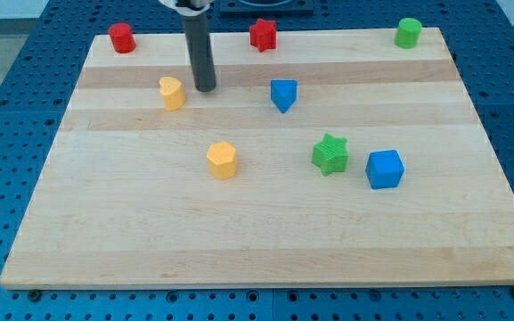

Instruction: Move the yellow heart to the center left of the board

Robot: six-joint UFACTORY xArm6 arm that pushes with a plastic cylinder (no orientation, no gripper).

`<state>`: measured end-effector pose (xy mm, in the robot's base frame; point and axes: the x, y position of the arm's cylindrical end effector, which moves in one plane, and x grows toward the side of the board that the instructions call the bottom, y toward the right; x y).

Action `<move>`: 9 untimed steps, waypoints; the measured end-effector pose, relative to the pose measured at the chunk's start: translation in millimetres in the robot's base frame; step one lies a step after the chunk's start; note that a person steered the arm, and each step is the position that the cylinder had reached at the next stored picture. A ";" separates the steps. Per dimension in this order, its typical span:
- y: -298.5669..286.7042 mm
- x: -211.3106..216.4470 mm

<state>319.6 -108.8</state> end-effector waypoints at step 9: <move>-33.7 41.3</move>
<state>360.9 -142.5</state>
